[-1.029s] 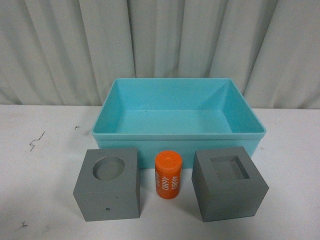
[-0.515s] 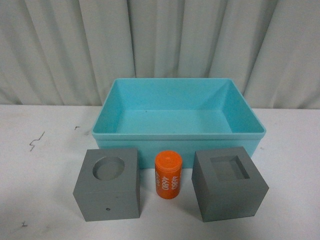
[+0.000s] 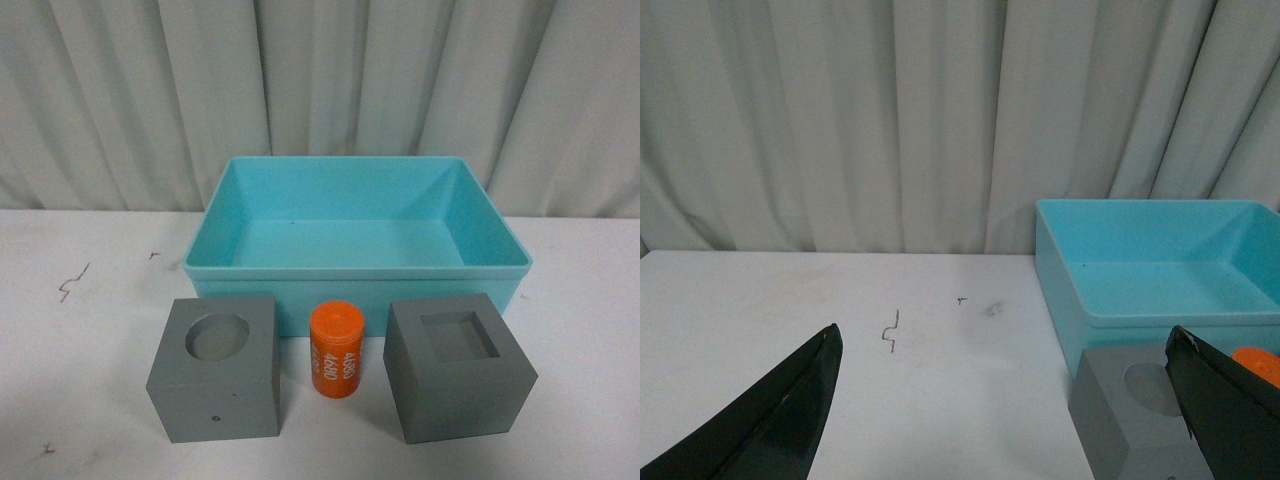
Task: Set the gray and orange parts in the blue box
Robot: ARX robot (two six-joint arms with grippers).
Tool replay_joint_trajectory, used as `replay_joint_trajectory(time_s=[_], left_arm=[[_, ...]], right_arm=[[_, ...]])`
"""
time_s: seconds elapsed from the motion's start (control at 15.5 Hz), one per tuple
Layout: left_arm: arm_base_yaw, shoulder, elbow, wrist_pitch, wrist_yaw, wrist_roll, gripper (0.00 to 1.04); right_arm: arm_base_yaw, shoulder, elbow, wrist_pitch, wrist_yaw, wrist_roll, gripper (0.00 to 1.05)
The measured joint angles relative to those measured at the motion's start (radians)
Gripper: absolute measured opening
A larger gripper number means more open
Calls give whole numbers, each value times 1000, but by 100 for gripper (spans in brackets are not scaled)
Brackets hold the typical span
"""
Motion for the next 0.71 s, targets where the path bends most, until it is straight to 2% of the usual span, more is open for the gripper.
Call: replay_joint_trajectory(time_s=[0.71], left_arm=[[0, 0, 0, 0, 0, 0, 98]], right_arm=[[0, 0, 0, 0, 0, 0, 98]])
